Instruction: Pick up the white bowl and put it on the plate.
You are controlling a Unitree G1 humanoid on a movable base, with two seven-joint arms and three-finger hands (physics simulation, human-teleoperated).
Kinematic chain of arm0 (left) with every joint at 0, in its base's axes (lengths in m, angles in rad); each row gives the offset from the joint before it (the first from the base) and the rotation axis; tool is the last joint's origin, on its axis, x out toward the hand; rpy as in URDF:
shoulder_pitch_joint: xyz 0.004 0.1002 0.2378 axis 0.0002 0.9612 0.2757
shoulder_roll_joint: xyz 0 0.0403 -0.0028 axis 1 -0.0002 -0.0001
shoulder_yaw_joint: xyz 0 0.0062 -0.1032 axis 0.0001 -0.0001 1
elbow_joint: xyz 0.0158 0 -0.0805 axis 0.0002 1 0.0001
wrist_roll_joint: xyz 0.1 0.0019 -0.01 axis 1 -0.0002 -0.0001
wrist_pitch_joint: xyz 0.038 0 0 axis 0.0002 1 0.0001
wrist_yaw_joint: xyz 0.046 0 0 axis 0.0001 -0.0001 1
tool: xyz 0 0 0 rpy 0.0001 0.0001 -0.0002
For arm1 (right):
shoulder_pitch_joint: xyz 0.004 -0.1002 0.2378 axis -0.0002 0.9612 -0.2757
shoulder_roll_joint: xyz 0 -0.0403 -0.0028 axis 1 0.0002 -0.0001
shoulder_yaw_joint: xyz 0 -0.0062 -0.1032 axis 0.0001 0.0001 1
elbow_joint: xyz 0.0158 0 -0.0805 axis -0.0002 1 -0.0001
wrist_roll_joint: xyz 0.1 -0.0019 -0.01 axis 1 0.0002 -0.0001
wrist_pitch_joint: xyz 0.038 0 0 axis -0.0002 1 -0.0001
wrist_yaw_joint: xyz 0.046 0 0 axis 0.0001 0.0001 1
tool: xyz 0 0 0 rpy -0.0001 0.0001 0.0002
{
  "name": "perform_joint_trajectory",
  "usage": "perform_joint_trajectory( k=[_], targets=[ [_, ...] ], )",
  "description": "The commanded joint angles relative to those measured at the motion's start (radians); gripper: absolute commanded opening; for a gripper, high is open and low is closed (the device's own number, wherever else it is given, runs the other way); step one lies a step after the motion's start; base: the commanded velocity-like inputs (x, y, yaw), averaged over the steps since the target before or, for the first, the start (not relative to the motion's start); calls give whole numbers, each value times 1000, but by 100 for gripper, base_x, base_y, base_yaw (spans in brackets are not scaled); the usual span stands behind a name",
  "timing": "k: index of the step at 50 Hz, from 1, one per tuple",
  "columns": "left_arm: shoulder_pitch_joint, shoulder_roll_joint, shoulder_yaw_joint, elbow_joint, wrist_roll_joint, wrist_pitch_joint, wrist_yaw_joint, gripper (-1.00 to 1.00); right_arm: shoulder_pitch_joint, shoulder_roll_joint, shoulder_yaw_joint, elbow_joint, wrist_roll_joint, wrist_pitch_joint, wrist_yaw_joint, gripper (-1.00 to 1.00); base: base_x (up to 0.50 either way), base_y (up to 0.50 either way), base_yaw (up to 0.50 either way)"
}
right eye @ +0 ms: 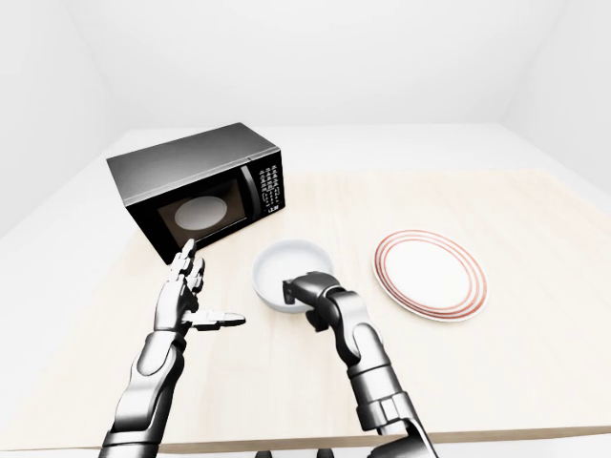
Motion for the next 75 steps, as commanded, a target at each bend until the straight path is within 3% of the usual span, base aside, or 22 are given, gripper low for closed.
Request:
perform_joint_trajectory(
  k=[1, 7, 17, 21, 26, 38, 51, 64, 75],
  targets=[
    [0, 0, 0, 0, 0, 0, 0, 100, 20, 3, 11, 6, 2, 0, 1, -100, 0, 0, 0],
    [0, 0, 0, 0, 0, 0, 0, 100, 1, 3, 4, 11, 11, 0, 1, -100, 0, 0, 0],
    [0, 0, 0, 0, 0, 0, 0, 100, -168, 14, -37, 92, 13, 0, 1, -100, 0, 0, 0],
    [0, 0, 0, 0, 0, 1, 0, 100, -214, 12, -44, 100, 26, 0, -97, -100, 0, 0, 0],
    [0, 0, 0, 0, 0, 0, 0, 100, -242, 16, -48, 85, 56, 0, -136, -100, 0, 0, 0],
    [0, 0, 0, 0, 0, 0, 0, 100, -271, 17, -50, 51, 65, 0, -197, -100, 0, 0, 0],
    [0, 0, 0, 0, 0, 0, 0, 100, -244, 15, -50, -17, 58, 0, -197, -100, 0, 0, 0],
    [0, 0, 0, 0, 0, 0, 0, 100, -222, 13, -57, -123, 36, 34, -209, -100, 0, 0, 0],
    [0, 0, 0, 0, 0, 0, 0, 100, -238, -28, -89, -156, -13, 52, -292, -100, 0, 0, 0]
  ],
)
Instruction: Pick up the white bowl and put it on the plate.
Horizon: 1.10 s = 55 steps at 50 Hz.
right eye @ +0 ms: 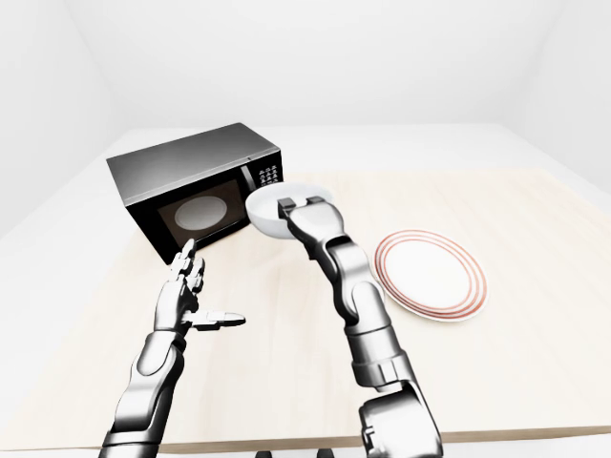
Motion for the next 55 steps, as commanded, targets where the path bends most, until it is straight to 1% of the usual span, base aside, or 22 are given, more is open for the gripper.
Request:
perform_joint_trajectory(
  k=[1, 12, 31, 32, 33, 36, 39, 42, 48, 52, 55],
  targets=[
    [0, 0, 0, 0, 0, 0, 0, 100, -12, -29, -22, -54, 92, 50, -65, -100, 0, 0, 0],
    [0, 0, 0, 0, 0, 0, 0, 100, -3, -50, -35, -49, 83, 43, -89, -100, 0, 0, 0],
    [-1, 1, 1, 6, 0, 1, 1, 100, 38, -104, -82, -98, 109, 79, -91, -100, 0, 0, 0],
    [-2, 1, 1, 9, 0, -2, 1, 100, 39, -106, -84, -99, 112, 82, -93, -100, 0, 0, 0],
    [-1, 1, 1, 8, 0, -2, 1, 100, 42, -108, -87, -104, 114, 87, -88, -100, 0, 0, 0],
    [1, 0, 0, 3, 0, 1, 1, 100, 57, -120, -95, -99, 124, 85, -102, -100, 0, 0, 0],
    [-1, 0, 0, 9, 1, -2, 1, 100, 73, -131, -105, -114, 132, 88, -101, -100, 0, 0, 0],
    [-1, 1, 0, 4, 0, 2, 1, 100, 78, -142, -116, -124, 140, 94, -97, -100, 0, 0, 0],
    [0, 0, 0, 10, 1, -4, 1, 100, 111, -164, -138, -149, 158, 104, -100, -100, 0, 0, 0],
    [1, 0, 0, 2, 1, 3, 2, 100, 126, -181, -156, -163, 171, 112, -98, -100, 0, 0, 0],
    [-1, 0, 0, 8, 1, 0, 2, 100, 143, -191, -166, -170, 178, 113, -102, -100, 0, 0, 0]
  ],
)
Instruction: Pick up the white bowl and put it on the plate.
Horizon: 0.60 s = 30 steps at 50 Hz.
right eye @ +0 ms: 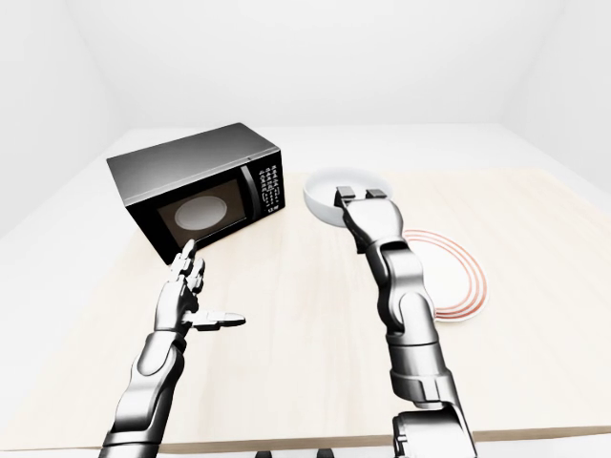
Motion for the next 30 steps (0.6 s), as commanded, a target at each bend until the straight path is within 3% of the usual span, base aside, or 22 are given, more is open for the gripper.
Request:
perform_joint_trajectory(
  k=[1, 30],
  targets=[
    [0, 0, -1, -1, 1, 2, 1, 100, 46, -40, -40, -51, 152, 41, -17, -100, 0, 0, 0],
    [-8, 0, 3, 12, -3, 6, 6, 100, 142, -124, -139, -53, 213, 52, -46, -100, 0, 0, 0]
  ],
)
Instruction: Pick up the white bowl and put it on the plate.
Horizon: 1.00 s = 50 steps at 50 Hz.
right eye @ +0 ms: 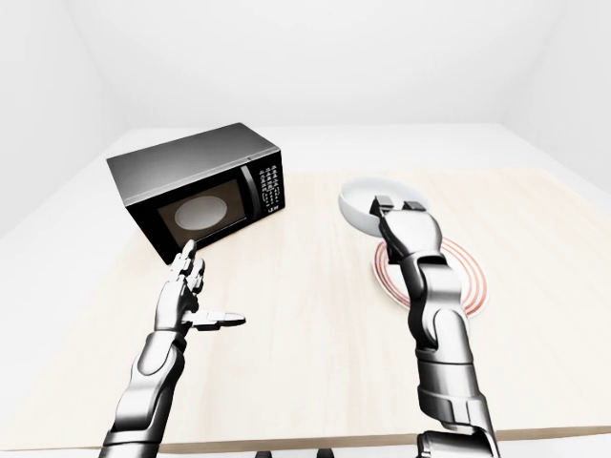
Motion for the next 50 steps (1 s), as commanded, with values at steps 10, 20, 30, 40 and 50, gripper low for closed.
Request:
perform_joint_trajectory(
  k=[10, 20, 30, 40, 50],
  targets=[
    [-2, 0, 0, 5, -2, 3, 3, 100, 69, -49, -66, -3, 156, 22, -51, -100, 0, 0, 0],
    [-3, 1, 1, 4, -2, 3, 2, 100, 96, -58, -83, 9, 165, 18, -66, -100, 0, 0, 0],
    [0, 0, 0, -1, -1, 5, 2, 100, 113, -71, -105, 0, 174, 22, -61, -100, 0, 0, 0],
    [0, 0, 1, -1, -1, 6, 2, 100, 132, -80, -121, 16, 181, 14, -75, -100, 0, 0, 0],
    [-3, 1, 1, 9, -1, 0, 3, 100, 150, -91, -145, 14, 191, 14, -76, -100, 0, 0, 0]
  ],
)
